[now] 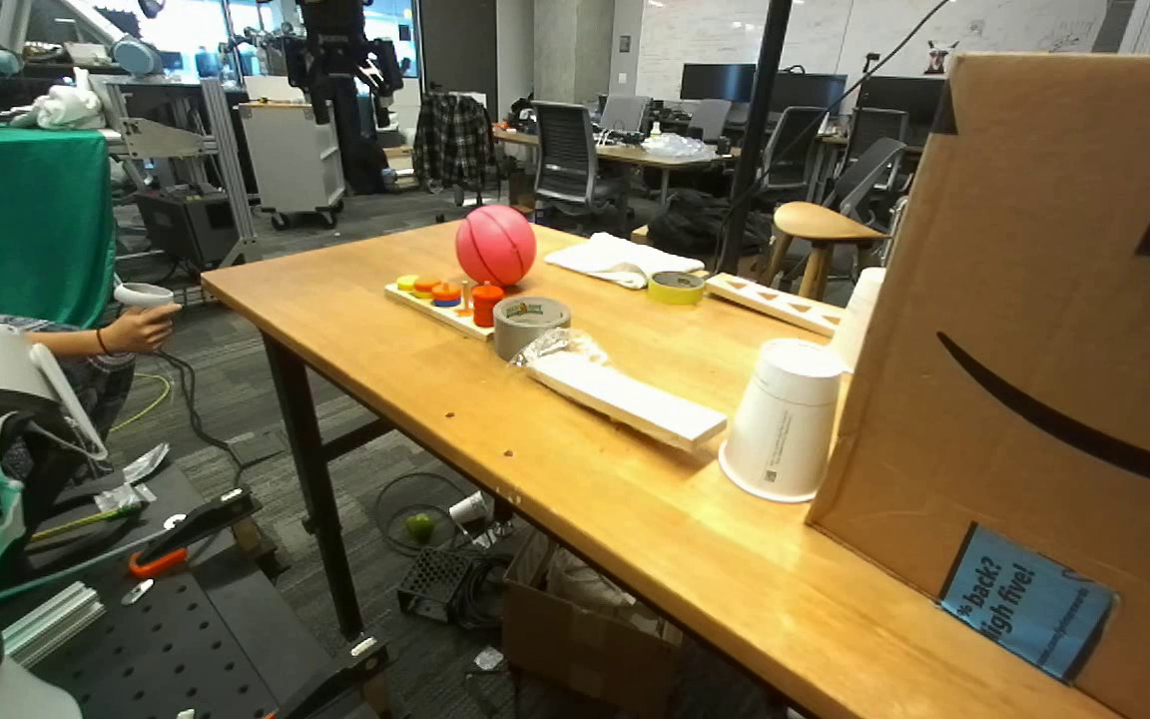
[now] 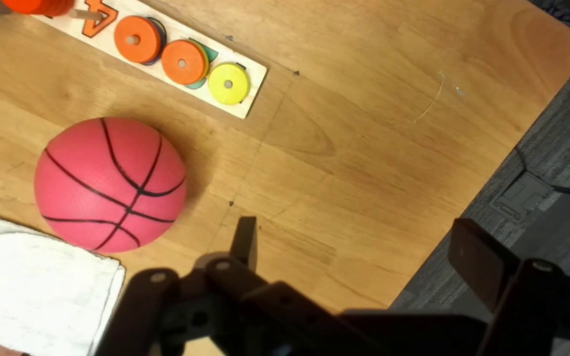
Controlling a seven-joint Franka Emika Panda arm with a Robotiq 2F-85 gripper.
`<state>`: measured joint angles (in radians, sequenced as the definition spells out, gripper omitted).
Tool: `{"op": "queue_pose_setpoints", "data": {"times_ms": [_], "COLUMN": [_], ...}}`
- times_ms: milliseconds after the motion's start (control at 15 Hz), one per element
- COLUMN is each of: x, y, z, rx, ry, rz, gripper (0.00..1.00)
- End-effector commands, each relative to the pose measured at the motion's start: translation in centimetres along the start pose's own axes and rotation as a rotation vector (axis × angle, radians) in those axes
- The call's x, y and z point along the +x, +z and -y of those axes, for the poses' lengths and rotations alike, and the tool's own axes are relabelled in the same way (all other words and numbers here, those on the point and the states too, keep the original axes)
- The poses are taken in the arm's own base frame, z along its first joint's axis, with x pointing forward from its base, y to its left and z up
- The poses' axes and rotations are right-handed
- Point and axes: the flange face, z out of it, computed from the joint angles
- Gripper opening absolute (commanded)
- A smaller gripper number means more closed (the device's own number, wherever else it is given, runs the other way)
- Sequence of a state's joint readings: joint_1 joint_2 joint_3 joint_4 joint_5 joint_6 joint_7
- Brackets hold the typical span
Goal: Move the red ball to the right
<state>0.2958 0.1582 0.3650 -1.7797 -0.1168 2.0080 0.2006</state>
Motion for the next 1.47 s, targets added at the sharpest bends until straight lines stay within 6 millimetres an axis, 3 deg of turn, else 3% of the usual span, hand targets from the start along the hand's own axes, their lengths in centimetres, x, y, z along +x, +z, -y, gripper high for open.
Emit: {"op": "queue_pose_setpoints", "data": {"times_ms": [0,533,1067,1400], "x": [2.6,5.4,7.0,8.3], "y": [0.3,4.2,9.0,11.5], "z": [-0.4,-2.4,-1.2,-1.9], "rx": [-0.003,0.025,0.030,0.036], "ry": [0.036,0.082,0.061,0.069], "rz": [-0.003,0.036,0.119,0.153], "gripper": [1.00,1.00,1.00,1.00]}}
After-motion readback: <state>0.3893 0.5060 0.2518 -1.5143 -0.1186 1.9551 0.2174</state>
